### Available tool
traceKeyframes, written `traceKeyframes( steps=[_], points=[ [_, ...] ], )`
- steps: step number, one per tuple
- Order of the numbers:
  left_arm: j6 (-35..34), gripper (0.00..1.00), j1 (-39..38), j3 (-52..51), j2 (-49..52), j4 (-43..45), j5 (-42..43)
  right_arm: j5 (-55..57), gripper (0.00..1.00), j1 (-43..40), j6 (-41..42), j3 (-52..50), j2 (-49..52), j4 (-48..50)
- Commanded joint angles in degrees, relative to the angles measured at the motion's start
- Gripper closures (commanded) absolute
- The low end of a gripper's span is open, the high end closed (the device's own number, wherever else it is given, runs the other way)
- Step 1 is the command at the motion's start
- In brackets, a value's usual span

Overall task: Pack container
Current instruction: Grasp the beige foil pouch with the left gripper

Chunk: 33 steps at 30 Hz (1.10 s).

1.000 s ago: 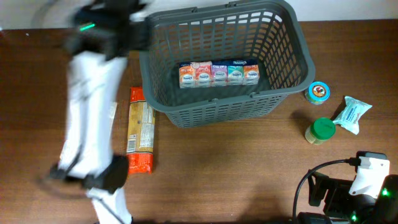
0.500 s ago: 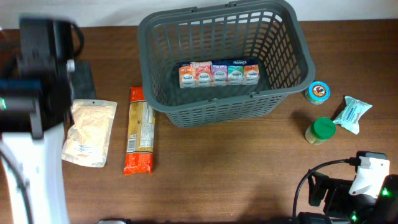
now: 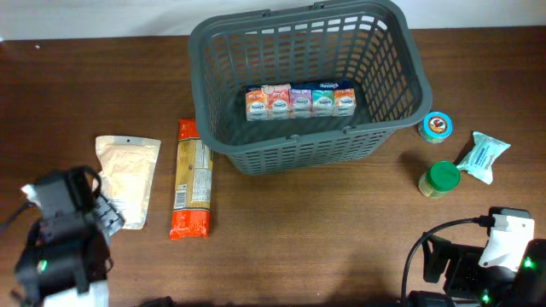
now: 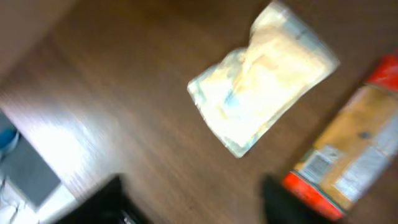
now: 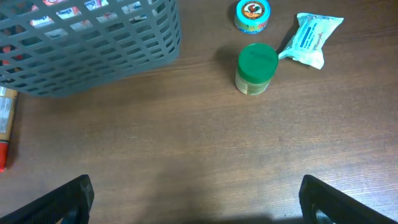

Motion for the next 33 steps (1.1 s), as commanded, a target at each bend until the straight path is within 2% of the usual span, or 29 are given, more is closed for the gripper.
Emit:
traceKeyframes(
  steps=[1, 6, 16, 21, 24, 29, 32, 33],
  points=[
    [-4.44, 0.01, 0.72, -5.31, 3.37, 4.79, 2.67, -0.33, 0.01, 0.28, -0.42, -0.09, 0.2, 0.13],
    [-7.04, 0.01, 0.72, -8.2, 12.39, 13.84, 2.62, -0.33, 0.01, 0.28, -0.42, -0.09, 0.2, 0.13],
    [-0.35, 0.01, 0.72, -8.22, 36.92, 33.51, 8.41, -0.33, 0.01, 0.28, -0.42, -0.09, 0.2, 0.13],
    [0.04, 0.01, 0.72, -8.22, 43.74, 41.07, 9.07, -0.33, 0.01, 0.28, -0.42, -0.09, 0.2, 0.13],
    [3.41, 0.01, 0.79, -8.22, 46.64, 44.81, 10.97, -0.33, 0.01, 0.28, -0.42, -0.09, 0.2, 0.13],
    [4.15, 0.0, 1.81, -8.22, 50.36, 46.45, 15.15, -0.31, 0.01, 0.28, -0.42, -0.09, 0.2, 0.13],
    [4.17, 0.1, 2.49, -8.22, 52.96, 46.6, 17.79, -0.33, 0.01, 0.28, -0.42, -0.09, 0.2, 0.13],
    [4.15, 0.23, 2.64, -8.22, 54.31, 46.62, 18.73, -0.33, 0.01, 0.28, -0.42, -0.09, 0.2, 0.13]
  ],
)
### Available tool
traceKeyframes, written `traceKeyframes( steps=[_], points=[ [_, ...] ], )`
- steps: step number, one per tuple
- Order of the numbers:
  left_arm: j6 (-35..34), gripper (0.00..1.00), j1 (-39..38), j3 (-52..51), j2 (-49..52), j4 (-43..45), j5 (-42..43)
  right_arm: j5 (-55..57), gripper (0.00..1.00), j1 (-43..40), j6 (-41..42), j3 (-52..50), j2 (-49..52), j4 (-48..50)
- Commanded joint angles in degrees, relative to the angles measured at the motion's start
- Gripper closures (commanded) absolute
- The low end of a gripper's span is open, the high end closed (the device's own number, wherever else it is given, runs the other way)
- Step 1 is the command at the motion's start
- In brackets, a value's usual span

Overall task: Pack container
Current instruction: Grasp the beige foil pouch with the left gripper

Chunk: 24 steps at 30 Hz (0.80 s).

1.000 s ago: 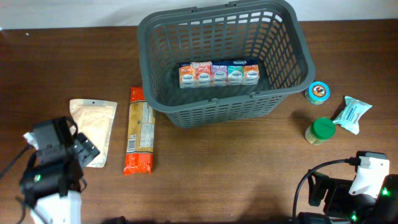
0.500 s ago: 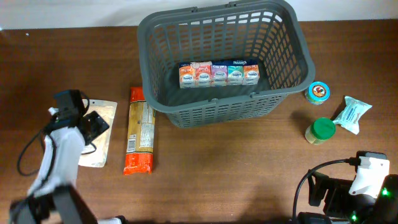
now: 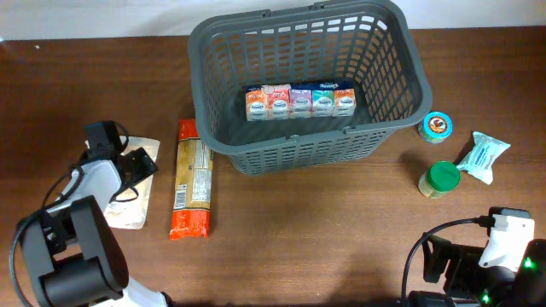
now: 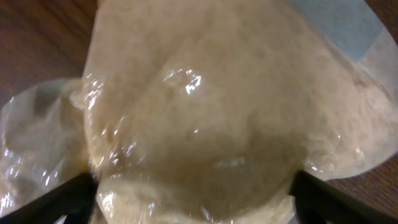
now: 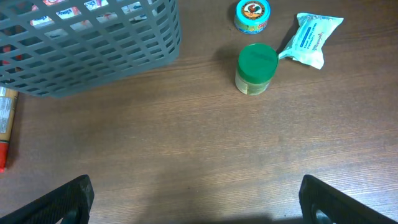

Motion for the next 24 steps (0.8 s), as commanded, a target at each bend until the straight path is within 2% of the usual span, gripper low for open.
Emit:
traceKeyframes(
  steps=[1, 2, 5, 7, 10, 14, 20, 24],
  points=[
    [0.98, 0.29, 1.36, -0.76, 5.99, -0.17, 5.62, -0.31, 0.01, 0.28, -0.39, -0.09, 0.2, 0.13],
    [0.98, 0.47, 1.36, -0.76, 7.19, -0.22, 6.64, -0.31, 0.01, 0.28, -0.39, -0.09, 0.2, 0.13],
    [0.96, 0.66, 1.36, -0.76, 7.69, -0.24, 7.74, -0.31, 0.01, 0.28, -0.39, -0.09, 0.2, 0.13],
    [0.96, 0.75, 1.36, -0.72, 7.69, -0.24, 7.74, -0.31, 0.01, 0.28, -0.39, -0.09, 0.2, 0.13],
    [0.96, 0.97, 1.36, -0.59, 7.56, -0.37, 8.61, -0.31, 0.01, 0.28, -0.39, -0.09, 0.2, 0.13],
    [0.94, 0.98, 1.36, 2.1, 5.77, -3.98, 10.25, -0.31, 0.01, 0.28, -0.39, -0.09, 0.2, 0.13],
    [1.01, 0.98, 1.09, 15.02, -5.7, -14.25, 6.69, -0.31, 0.01, 0.28, -0.39, -0.09, 0.2, 0.13],
    [7.32, 0.98, -1.03, 24.9, -14.49, -16.0, 6.16, -0.31, 0.01, 0.28, -0.39, -0.09, 0.2, 0.13]
  ],
)
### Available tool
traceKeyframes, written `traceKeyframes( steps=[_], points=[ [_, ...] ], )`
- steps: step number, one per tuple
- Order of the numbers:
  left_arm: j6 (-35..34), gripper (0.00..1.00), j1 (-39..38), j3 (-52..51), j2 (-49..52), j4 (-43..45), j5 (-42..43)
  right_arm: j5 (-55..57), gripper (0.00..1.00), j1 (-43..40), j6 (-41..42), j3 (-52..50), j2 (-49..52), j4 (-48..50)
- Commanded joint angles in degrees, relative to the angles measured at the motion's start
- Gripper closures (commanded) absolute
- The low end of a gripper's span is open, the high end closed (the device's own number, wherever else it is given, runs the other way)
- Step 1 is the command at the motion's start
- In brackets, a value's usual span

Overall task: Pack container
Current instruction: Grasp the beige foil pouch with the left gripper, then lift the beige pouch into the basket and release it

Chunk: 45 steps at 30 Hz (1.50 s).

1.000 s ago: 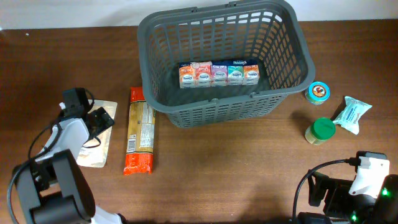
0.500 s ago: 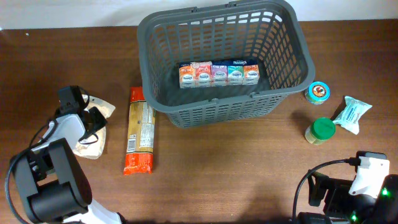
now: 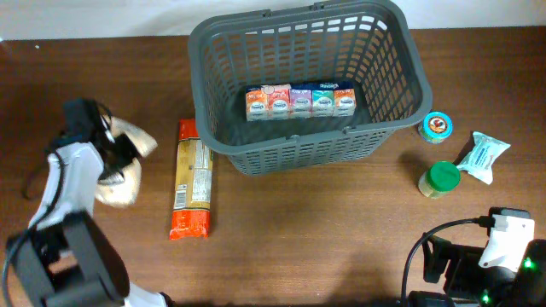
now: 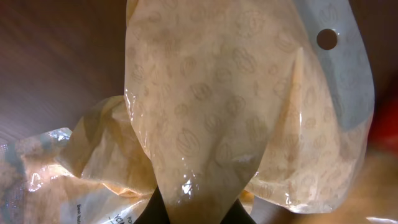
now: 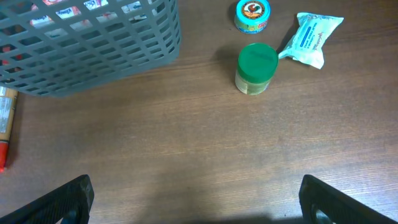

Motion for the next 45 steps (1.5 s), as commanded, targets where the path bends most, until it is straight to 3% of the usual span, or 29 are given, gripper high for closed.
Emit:
traceKeyframes(
  steps=[1, 4, 5, 8, 13, 17, 21, 24, 27, 30, 40, 45],
  points=[
    [7.56, 0.98, -3.15, 13.27, -13.2, 0.61, -0.22, -0.31, 0.01, 0.28, -0.39, -0.09, 0.2, 0.15],
    [13.81, 0.98, -7.32, 20.37, -17.29, -0.39, 1.55, -0.28, 0.01, 0.28, -0.39, -0.09, 0.2, 0.15],
    [19.06, 0.98, -10.99, 24.76, -18.8, -0.5, 4.42, -0.31, 0.01, 0.28, -0.39, -0.09, 0.2, 0.15],
    [24.79, 0.98, -18.36, 30.77, -19.3, -0.48, 5.79, -0.31, 0.01, 0.28, -0.39, -0.09, 0.2, 0.15],
    [29.66, 0.98, -32.11, 33.79, -17.57, 3.65, 5.7, -0.31, 0.01, 0.28, -0.39, -0.09, 0.2, 0.15],
    [27.74, 0.98, -40.11, 33.79, -13.64, 6.16, 5.55, -0.31, 0.01, 0.28, -0.39, -0.09, 0.2, 0.15],
    [12.68, 0.98, -44.09, 33.79, -7.65, 8.33, 3.48, -0.31, 0.01, 0.28, -0.39, -0.09, 0.2, 0.15],
    [-6.43, 0.99, -45.48, 33.79, -3.04, 9.4, -3.87, -0.31, 0.01, 0.28, -0.39, -0.09, 0.2, 0.15],
    [-24.26, 0.98, -45.72, 33.79, 0.31, 9.2, -4.94, -0.31, 0.01, 0.28, -0.39, -0.09, 0.2, 0.15],
    [-35.39, 0.98, -45.75, 33.79, 1.95, 8.96, -4.79, -0.31, 0.01, 0.28, -0.39, -0.09, 0.2, 0.15],
    [-46.49, 0.98, -47.28, 33.81, 1.92, 3.1, -4.68, -0.31, 0.01, 0.28, -0.39, -0.09, 0.2, 0.15],
    [-54.58, 0.98, -47.28, 33.81, 1.92, 2.29, 1.97, -0.31, 0.01, 0.28, -0.39, -0.09, 0.2, 0.15]
  ],
)
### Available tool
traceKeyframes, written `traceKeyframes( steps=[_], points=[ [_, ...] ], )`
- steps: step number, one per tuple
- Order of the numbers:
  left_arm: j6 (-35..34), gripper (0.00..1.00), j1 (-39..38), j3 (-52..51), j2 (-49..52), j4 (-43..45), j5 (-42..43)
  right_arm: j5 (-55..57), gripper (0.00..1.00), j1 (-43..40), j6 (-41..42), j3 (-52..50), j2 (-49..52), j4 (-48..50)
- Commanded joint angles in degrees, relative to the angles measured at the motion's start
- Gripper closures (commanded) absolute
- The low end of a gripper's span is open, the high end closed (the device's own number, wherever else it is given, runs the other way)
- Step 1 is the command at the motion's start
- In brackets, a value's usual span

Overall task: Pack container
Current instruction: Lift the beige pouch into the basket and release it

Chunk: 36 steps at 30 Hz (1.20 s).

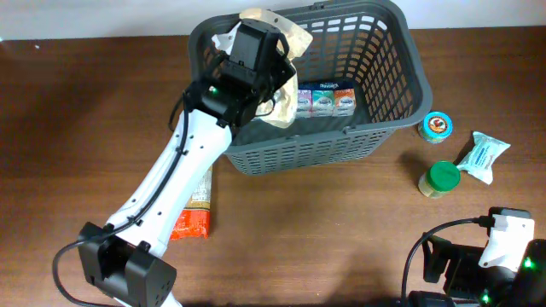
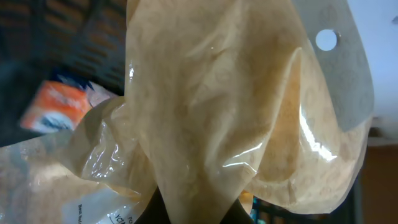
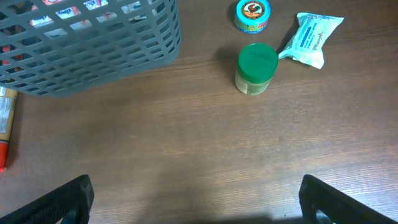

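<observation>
The grey basket [image 1: 388, 128] stands at the back middle of the table. Inside it lies a row of small juice cartons [image 1: 324, 96]. My left gripper [image 1: 256, 64] reaches over the basket's left half, shut on a beige pouch [image 1: 277, 32] that hangs above the cartons; the pouch [image 2: 236, 112] fills the left wrist view, with the basket wall [image 2: 68, 25] and a carton [image 2: 56, 106] behind it. My right gripper [image 3: 199, 199] stays low at the table's front right, open, with nothing between its fingers.
A long orange pasta packet [image 1: 192, 205] lies left of the basket, partly under my left arm. Right of the basket sit a small round tin [image 1: 437, 126], a green-lidded jar [image 1: 440, 179] and a white-blue wipes pack [image 1: 484, 156].
My left gripper, still shut on the pouch, has gone from the table's left side to over the basket's left half. The right arm has not moved.
The pouch lay flat at the left with my left gripper near the front left corner. Then the gripper stood over the pouch, then held it bunched and lifted at the left. Now the pouch hangs over the basket.
</observation>
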Motion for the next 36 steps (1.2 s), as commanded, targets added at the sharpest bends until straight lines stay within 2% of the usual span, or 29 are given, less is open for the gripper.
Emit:
traceKeyframes(
  steps=[1, 2, 6, 14, 18, 25, 26, 27, 29, 36],
  points=[
    [-8.74, 0.98, -0.15, 0.96, -1.84, -0.2, 6.97, -0.31, 0.01, 0.28, -0.44, -0.04, 0.2, 0.13],
    [-8.7, 0.98, -0.15, 0.96, -1.84, -0.33, 8.98, -0.31, 0.01, 0.28, -0.44, -0.04, 0.2, 0.13],
    [-10.16, 0.98, -0.13, 0.96, -1.84, -1.18, 7.91, -0.31, 0.01, 0.28, -0.44, -0.04, 0.2, 0.13],
    [-24.15, 0.98, -0.15, 0.96, -1.84, -5.35, 1.36, -0.31, 0.01, 0.28, -0.44, -0.04, 0.2, 0.13],
    [-29.27, 0.98, -0.15, 0.96, -1.84, -8.11, 1.29, -0.31, 0.01, 0.28, -0.44, -0.04, 0.2, 0.13],
    [-32.2, 0.97, -0.15, 0.96, -1.84, -9.84, -0.63, -0.31, 0.01, 0.28, -0.44, -0.04, 0.2, 0.13],
    [-32.2, 0.75, -0.15, 0.96, -1.84, -9.81, -0.63, -0.31, 0.01, 0.28, -0.44, -0.04, 0.2, 0.13],
    [-32.17, 0.45, -0.13, 0.96, -1.84, -9.88, -0.61, -0.28, 0.01, 0.28, -0.44, -0.04, 0.2, 0.13],
    [-32.17, 0.03, -0.15, 0.96, -1.84, -10.19, -0.61, -0.31, 0.01, 0.28, -0.44, -0.04, 0.2, 0.13],
    [-32.17, 0.0, -0.15, 0.96, -2.25, -10.78, 1.77, -0.31, 0.01, 0.28, -0.44, -0.04, 0.2, 0.13]
  ],
)
